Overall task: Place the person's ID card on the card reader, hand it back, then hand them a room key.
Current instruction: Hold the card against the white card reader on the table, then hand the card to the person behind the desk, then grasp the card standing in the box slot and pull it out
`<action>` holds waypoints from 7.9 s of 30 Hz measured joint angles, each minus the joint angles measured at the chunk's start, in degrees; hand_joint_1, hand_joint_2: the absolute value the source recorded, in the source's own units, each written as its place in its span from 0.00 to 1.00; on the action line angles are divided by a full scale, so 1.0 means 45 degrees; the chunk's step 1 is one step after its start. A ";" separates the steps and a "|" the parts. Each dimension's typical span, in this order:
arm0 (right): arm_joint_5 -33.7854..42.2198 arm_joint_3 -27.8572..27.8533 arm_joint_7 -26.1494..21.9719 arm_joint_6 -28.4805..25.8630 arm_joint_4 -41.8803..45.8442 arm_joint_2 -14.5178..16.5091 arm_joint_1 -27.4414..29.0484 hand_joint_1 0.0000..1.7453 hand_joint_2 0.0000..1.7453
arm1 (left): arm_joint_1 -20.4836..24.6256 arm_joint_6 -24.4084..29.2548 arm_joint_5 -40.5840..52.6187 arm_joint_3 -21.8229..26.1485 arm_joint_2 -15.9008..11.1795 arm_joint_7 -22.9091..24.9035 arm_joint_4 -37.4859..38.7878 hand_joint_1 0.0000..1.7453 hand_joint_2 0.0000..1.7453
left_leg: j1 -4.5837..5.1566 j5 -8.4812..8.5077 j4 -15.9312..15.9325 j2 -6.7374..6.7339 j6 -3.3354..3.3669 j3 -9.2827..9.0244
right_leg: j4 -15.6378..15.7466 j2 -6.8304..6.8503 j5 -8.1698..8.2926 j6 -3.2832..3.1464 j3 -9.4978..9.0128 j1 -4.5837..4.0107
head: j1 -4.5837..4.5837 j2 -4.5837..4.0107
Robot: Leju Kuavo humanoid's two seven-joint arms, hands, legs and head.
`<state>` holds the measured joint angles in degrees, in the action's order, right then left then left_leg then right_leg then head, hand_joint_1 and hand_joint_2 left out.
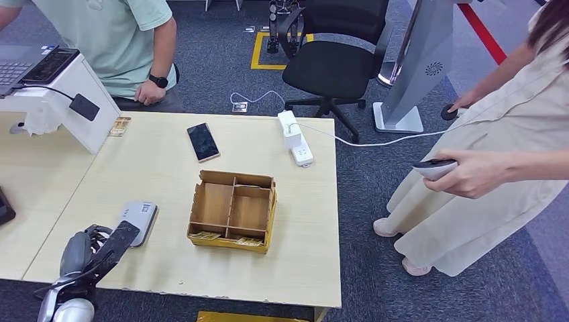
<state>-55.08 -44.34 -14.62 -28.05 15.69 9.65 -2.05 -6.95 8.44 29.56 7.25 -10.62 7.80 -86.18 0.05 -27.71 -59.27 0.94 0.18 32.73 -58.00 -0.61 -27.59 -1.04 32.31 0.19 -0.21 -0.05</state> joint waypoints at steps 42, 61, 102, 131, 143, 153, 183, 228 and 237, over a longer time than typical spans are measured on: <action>-0.0635 -0.0381 0.0058 0.0152 0.0029 0.0001 -0.0066 0.00 1.00 | 0.0936 -0.0914 0.2889 -0.0042 0.0379 0.1365 0.1990 1.00 1.00 | 0.0005 -0.0001 0.0004 -0.0001 0.0000 -0.0017 | 0.0000 0.0000 0.0001 0.0000 -0.0019 0.0003 | -0.0002 -0.0001; -0.0653 -0.0390 0.0058 0.0150 0.0034 0.0001 -0.0089 0.00 1.00 | 0.0962 -0.0945 0.2925 -0.0067 0.0290 0.1364 0.2097 1.00 1.00 | 0.0005 0.0002 0.0006 -0.0001 -0.0002 -0.0038 | -0.0002 -0.0001 0.0003 -0.0002 -0.0036 0.0003 | -0.0001 0.0000; -0.1446 -0.0543 0.0276 0.0103 -0.0109 0.0196 -0.0399 0.00 1.00 | 0.5172 0.4439 0.1202 -0.0087 0.0721 -0.1344 0.2211 1.00 1.00 | 0.0004 0.0022 -0.0001 -0.0003 -0.0005 -0.0010 | 0.0001 -0.0010 0.0029 0.0009 0.0002 0.0003 | -0.0001 -0.0002; -0.1276 -0.0375 0.0313 -0.0625 -0.0316 0.0654 -0.0384 0.00 1.00 | 0.6529 0.5624 0.0129 -0.0435 0.1018 -0.2089 0.3044 1.00 1.00 | 0.0003 0.0023 -0.0003 -0.0007 -0.0006 -0.0009 | 0.0000 -0.0016 0.0031 0.0010 0.0010 0.0002 | -0.0001 0.0001; -0.1315 -0.0375 0.0316 -0.0238 -0.0321 0.0599 -0.0347 0.00 1.00 | 0.6386 0.5112 0.0542 -0.0823 0.1026 -0.1770 0.3044 0.00 1.00 | 0.0005 0.0022 -0.0003 -0.0008 -0.0006 -0.0003 | 0.0001 -0.0017 0.0031 0.0012 0.0009 0.0004 | 0.0000 -0.0001; -0.1319 -0.0375 0.0316 -0.0114 -0.0316 0.0415 -0.0338 0.00 1.00 | 0.6285 0.5209 0.0851 -0.0896 0.0895 -0.1605 0.3038 0.00 1.00 | 0.0004 0.0022 -0.0003 -0.0007 -0.0006 -0.0003 | 0.0001 -0.0016 0.0031 0.0012 0.0009 0.0003 | -0.0001 0.0000; -0.0859 -0.0616 0.0086 0.0078 -0.0268 0.0356 -0.0046 0.00 1.00 | 0.2064 0.4290 0.1906 -0.0473 -0.0392 -0.1880 -0.0649 0.00 1.00 | 0.0004 0.0019 0.0001 -0.0006 -0.0004 0.0022 | 0.0004 -0.0009 0.0026 0.0013 0.0026 0.0003 | 0.0000 -0.0001; -0.1026 -0.1124 -0.0253 0.0385 0.0016 0.0273 -0.0198 0.00 1.00 | 0.0730 0.1568 0.6439 -0.3663 -0.1328 -0.2787 -0.2244 0.00 1.00 | 0.0004 0.0018 0.0000 -0.0007 -0.0003 0.0036 | 0.0008 -0.0012 0.0030 0.0017 0.0049 0.0004 | -0.0001 -0.0001; -0.1075 -0.1133 -0.0253 0.0404 0.0019 0.0271 -0.0261 0.00 1.00 | 0.1133 0.1078 0.6072 -0.4914 -0.1535 -0.3145 -0.2234 0.00 1.00 | 0.0005 0.0018 0.0000 -0.0007 -0.0003 0.0040 | 0.0008 -0.0013 0.0030 0.0017 0.0052 0.0004 | 0.0000 -0.0001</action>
<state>-59.92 -49.44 -15.76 -26.23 15.78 10.87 -3.22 -1.85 13.29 56.89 -14.86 -17.52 -6.35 -96.23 0.07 -27.63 -59.27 0.91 0.17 32.91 -57.96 -0.68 -27.46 -0.96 32.54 0.21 -0.21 -0.06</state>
